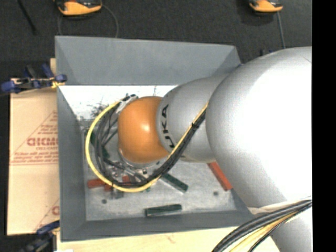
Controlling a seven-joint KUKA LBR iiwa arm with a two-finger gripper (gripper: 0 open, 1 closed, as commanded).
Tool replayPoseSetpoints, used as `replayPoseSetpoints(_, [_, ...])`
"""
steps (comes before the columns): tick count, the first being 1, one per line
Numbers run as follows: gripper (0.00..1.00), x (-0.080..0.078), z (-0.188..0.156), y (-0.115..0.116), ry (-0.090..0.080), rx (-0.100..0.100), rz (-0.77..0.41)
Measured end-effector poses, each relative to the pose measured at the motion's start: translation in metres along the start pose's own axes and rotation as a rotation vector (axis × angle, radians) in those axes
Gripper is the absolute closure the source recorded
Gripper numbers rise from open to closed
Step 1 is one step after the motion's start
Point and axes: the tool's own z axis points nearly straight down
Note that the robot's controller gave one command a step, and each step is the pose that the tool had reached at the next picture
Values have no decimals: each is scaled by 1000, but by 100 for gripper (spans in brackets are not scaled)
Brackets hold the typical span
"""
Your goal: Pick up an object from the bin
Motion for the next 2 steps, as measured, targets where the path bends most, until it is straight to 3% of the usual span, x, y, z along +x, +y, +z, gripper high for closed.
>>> replayPoseSetpoints(1, [100, -28, -174, -7, 2, 3, -16])
replayPoseSetpoints(2, [0, -26, -170, -7, 11, 4, -17])
